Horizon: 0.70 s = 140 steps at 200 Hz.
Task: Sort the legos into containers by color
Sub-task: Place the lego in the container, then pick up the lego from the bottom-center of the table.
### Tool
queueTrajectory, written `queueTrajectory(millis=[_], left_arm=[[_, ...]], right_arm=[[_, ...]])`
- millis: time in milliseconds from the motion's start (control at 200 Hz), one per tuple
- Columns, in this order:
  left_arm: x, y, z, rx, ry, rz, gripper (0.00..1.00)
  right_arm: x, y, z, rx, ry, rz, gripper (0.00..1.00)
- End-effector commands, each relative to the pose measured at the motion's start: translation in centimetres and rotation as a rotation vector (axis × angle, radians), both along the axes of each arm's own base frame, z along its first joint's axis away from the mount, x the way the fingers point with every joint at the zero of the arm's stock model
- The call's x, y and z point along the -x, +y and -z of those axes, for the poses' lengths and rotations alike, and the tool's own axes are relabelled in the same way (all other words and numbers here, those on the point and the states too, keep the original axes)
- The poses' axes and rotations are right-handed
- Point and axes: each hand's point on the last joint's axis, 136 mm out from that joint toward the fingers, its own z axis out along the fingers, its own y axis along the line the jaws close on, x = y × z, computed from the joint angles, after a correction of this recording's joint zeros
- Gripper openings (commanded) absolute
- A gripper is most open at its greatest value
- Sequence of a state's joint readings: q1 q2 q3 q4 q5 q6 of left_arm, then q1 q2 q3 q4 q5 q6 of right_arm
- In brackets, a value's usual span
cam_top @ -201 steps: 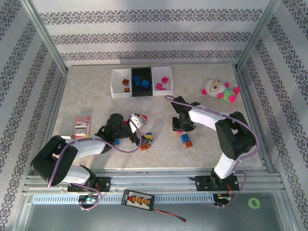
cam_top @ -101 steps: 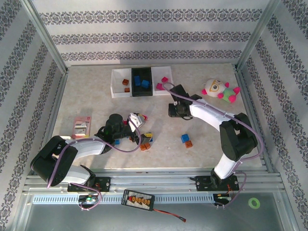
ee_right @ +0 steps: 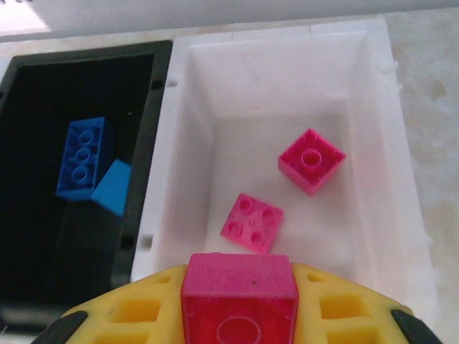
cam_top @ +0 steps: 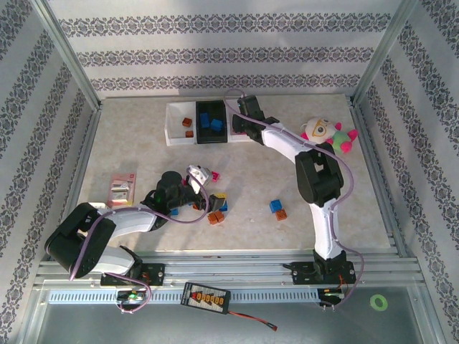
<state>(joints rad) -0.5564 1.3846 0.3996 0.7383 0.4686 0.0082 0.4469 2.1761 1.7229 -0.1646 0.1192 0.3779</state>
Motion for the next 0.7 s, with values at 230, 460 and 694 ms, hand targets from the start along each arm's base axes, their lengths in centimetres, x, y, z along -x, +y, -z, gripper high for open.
queueTrajectory(millis=[230, 460, 694], left_arm=[[-0.2, -0.1, -1.5, 0.039, -0.051, -0.019, 0.99], [0.2, -0.8, -1.4, -0.071, -0.118, 0.071, 0.99], [0.5, -1.7, -1.5, -0.110, -0.156, 0.146, 0.99]], right_arm=[[-2.8, 0.0, -0.9, 0.027, -0.073, -0.001, 0.43], [0.5, -1.1, -4.3, 0.006, -0.093, -0.030, 0.68], [9.8, -4.3, -4.0, 0.022, -0.029, -0.074, 0.77]])
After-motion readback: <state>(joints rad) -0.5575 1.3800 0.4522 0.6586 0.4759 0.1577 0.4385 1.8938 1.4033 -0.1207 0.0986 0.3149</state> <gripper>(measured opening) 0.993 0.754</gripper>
